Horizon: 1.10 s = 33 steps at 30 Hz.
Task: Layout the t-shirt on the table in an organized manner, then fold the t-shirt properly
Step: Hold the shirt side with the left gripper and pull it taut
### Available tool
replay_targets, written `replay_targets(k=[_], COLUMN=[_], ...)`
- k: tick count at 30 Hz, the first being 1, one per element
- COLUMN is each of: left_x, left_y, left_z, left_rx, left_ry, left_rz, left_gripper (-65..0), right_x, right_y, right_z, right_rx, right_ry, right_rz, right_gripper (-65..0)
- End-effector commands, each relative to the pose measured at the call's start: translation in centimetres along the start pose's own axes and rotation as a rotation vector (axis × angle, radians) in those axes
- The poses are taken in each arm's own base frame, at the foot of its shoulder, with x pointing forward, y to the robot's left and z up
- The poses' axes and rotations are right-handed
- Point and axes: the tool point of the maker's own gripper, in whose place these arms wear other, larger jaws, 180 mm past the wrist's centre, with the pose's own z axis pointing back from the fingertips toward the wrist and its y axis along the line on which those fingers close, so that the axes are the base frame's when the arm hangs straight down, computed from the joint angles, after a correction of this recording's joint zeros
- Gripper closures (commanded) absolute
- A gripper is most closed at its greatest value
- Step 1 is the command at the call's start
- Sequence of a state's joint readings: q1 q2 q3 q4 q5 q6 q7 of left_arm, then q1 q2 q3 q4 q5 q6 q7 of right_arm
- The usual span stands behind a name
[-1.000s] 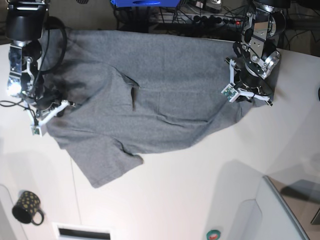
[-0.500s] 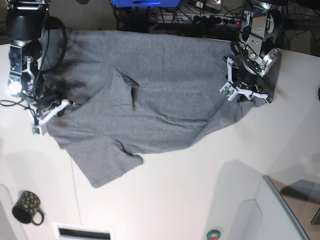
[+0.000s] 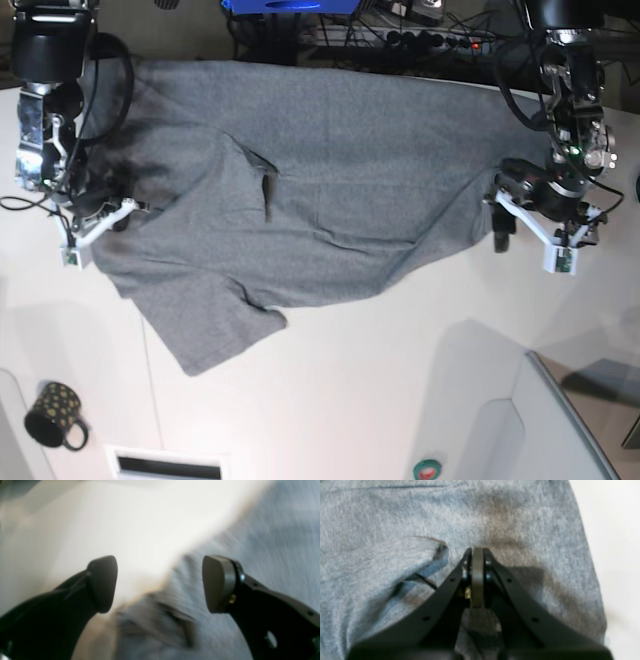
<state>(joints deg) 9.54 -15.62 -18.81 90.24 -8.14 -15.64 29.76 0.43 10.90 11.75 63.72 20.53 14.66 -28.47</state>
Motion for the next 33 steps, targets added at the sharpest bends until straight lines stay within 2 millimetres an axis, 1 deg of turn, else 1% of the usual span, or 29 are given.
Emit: replay_targets(k=[1, 2, 5, 7, 9, 11, 13, 16, 18, 21, 28, 29, 33], left_x=[0.6, 0.2, -1.1, -1.7, -2.4, -3.1, -2.9, -3.4, -3.1, -3.5, -4.0, -4.7, -5.0], left_y=[1.2, 2.0, 2.8, 2.4, 2.2, 1.7, 0.8, 0.2, 0.1, 0.1, -0.1, -0.1, -0.3], left_z=[-0.3, -0.8, -2.1, -2.7, -3.1, -3.4, -4.0, -4.5, -4.9, -5.1, -5.0, -4.7, -4.2], left_rx=[0.008, 0.010, -0.014, -0.036, -0.045, -0.061, -0.081, -0.095, -0.098, -0.097, -0.101, -0.101, -0.104], left_ry=[0.001, 0.033, 0.109, 0.131, 0.156, 0.179, 0.184, 0.208, 0.205, 0.220, 0.233, 0.247, 0.245], left_rz=[0.046, 0.082, 0.143, 0.172, 0.172, 0.167, 0.156, 0.153, 0.161, 0.171, 0.173, 0.170, 0.161], left_gripper=[-50.8, -50.8, -50.8, -50.8, -50.8, -50.8, -50.5, -46.6, -43.3, -41.0, -41.0, -41.0, -41.0], right_x=[0.8, 0.8, 1.4, 1.4, 1.4, 1.5, 1.5, 1.7, 1.7, 1.7, 1.8, 1.8, 2.1], right_y=[-0.4, -0.4, -0.2, -0.1, -0.1, 0.0, 0.0, 0.0, 0.0, 0.0, 0.0, 0.0, 0.1], right_z=[0.2, 0.2, 0.1, 0.1, 0.1, 0.1, 0.1, 0.2, 0.2, 0.2, 0.2, 0.2, 0.1], right_rx=[-0.007, -0.007, -0.004, -0.002, -0.002, -0.001, -0.001, 0.000, 0.000, 0.000, -0.001, -0.001, 0.001], right_ry=[-0.009, -0.011, -0.021, -0.021, -0.021, -0.022, -0.024, -0.028, -0.028, -0.028, -0.030, -0.030, -0.032], right_rz=[0.017, 0.017, 0.017, 0.016, 0.016, 0.016, 0.016, 0.018, 0.018, 0.018, 0.020, 0.020, 0.019], right_gripper=[-0.6, -0.6, -0.5, -0.5, -0.5, -0.5, -0.5, -0.5, -0.5, -0.5, -0.3, -0.3, -0.3])
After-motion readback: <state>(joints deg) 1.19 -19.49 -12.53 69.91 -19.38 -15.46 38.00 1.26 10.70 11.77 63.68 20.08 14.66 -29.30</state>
